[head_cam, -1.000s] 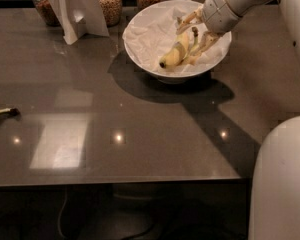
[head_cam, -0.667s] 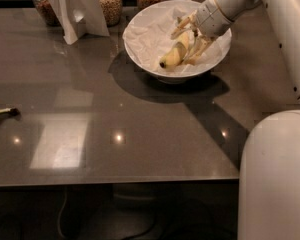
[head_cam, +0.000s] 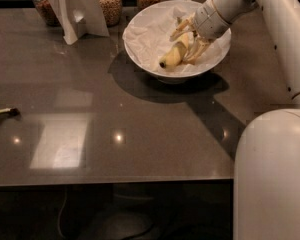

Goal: Pick banana from white bowl

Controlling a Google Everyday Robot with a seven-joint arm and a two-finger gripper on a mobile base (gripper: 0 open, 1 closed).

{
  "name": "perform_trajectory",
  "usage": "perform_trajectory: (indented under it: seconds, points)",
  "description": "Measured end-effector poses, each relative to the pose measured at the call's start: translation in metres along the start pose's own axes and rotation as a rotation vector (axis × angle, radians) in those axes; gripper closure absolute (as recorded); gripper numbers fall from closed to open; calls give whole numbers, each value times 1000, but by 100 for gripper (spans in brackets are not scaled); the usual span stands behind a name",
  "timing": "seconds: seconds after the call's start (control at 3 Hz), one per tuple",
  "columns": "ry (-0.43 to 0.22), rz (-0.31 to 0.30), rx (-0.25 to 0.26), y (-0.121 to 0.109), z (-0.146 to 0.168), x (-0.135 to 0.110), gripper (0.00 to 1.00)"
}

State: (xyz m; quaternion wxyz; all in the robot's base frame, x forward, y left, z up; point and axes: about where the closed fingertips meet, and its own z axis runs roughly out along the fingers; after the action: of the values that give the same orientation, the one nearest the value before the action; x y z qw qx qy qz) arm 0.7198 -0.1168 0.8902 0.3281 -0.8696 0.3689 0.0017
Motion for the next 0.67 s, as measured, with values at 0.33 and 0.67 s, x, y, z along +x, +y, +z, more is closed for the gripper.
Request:
perform_trajectory:
  seconds: [0.33, 0.67]
  points:
    - [-7, 6, -5, 0, 5, 1, 47]
    - [-9, 7, -6, -2, 6, 1, 49]
